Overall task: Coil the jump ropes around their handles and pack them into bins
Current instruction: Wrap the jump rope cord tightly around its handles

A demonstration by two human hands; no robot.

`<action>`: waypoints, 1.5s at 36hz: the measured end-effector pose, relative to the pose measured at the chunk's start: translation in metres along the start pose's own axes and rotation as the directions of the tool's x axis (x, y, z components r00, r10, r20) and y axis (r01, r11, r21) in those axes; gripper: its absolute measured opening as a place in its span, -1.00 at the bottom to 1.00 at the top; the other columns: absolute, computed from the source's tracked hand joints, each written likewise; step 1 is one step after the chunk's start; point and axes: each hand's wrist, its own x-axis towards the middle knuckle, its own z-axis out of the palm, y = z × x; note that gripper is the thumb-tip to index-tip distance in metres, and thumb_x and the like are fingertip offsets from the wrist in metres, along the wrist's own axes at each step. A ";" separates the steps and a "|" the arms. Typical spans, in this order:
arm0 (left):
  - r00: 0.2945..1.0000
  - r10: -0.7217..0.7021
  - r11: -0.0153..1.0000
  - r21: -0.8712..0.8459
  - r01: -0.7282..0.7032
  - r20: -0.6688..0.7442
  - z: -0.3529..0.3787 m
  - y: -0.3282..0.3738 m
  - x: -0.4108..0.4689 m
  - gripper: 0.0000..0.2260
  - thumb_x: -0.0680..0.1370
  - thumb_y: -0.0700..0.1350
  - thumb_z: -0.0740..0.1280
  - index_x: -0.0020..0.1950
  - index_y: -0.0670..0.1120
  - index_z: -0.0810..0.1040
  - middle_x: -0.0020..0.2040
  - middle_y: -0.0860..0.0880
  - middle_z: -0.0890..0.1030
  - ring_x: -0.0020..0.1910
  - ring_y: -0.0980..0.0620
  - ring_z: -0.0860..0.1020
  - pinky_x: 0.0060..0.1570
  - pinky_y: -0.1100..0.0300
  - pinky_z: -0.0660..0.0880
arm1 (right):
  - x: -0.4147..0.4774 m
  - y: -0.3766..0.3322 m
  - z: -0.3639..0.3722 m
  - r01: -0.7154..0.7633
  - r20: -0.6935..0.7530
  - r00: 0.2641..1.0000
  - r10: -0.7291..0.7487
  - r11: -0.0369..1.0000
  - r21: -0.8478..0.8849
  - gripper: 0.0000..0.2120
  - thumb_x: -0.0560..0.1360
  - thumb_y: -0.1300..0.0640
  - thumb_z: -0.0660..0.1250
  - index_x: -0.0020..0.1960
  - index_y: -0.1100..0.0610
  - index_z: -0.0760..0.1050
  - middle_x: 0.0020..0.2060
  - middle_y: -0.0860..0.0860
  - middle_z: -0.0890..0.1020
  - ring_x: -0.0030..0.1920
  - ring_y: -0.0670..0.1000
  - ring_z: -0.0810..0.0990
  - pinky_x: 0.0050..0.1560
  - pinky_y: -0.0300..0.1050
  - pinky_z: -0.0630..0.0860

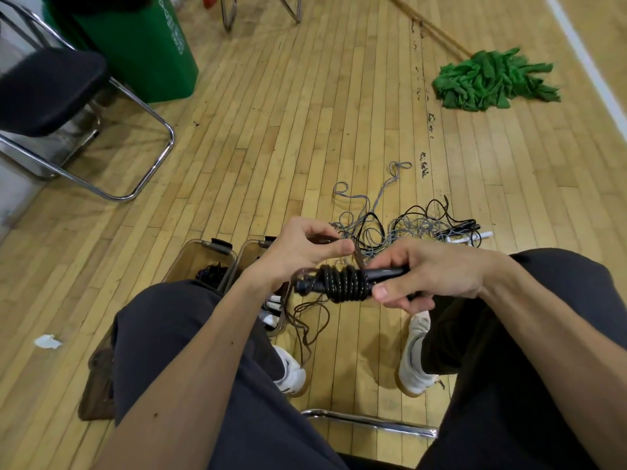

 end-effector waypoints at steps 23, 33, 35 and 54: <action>0.989 -0.096 0.994 -0.033 0.100 0.109 0.022 -0.005 0.001 -0.58 0.68 0.19 0.10 -0.03 -0.03 0.64 -0.43 0.02 0.20 -0.50 0.06 0.15 -0.50 0.21 0.10 | 0.017 0.004 -0.006 0.110 -0.625 0.771 -0.118 0.993 -0.051 -0.88 0.60 0.18 0.37 -0.10 0.18 0.53 -0.39 0.04 0.54 -0.48 -0.05 0.43 -0.42 -0.24 0.39; 0.967 -0.161 0.984 0.110 0.141 0.199 0.024 -0.009 -0.004 -0.73 0.69 -0.03 0.18 0.08 -0.13 0.62 -0.46 0.08 0.28 -0.48 0.05 0.22 -0.45 0.12 0.14 | 0.032 0.025 -0.016 -0.312 -0.755 0.649 -0.098 0.870 -0.381 -0.83 0.58 0.01 0.40 -0.08 0.08 0.49 -0.37 -0.05 0.58 -0.46 -0.10 0.48 -0.41 -0.23 0.36; 0.961 -0.168 0.982 0.124 0.143 0.221 0.025 -0.008 -0.006 -0.72 0.67 -0.06 0.21 0.13 -0.25 0.57 -0.44 0.06 0.31 -0.45 0.03 0.25 -0.41 0.11 0.17 | 0.035 0.027 -0.017 -0.358 -0.772 0.629 -0.092 0.847 -0.393 -0.84 0.58 0.00 0.40 -0.01 0.08 0.51 -0.29 -0.01 0.62 -0.39 -0.06 0.52 -0.37 -0.16 0.37; 0.989 0.110 0.805 0.576 -0.146 0.097 0.017 0.000 -0.017 -0.74 0.67 0.07 0.23 0.19 0.02 0.65 -0.18 0.05 0.66 -0.21 0.06 0.57 -0.17 0.07 0.50 | 0.047 0.045 -0.021 -0.697 -0.781 0.611 0.130 0.557 -0.452 -0.70 0.61 -0.03 0.34 0.15 0.19 0.47 -0.15 0.07 0.53 -0.13 0.13 0.55 -0.23 -0.05 0.42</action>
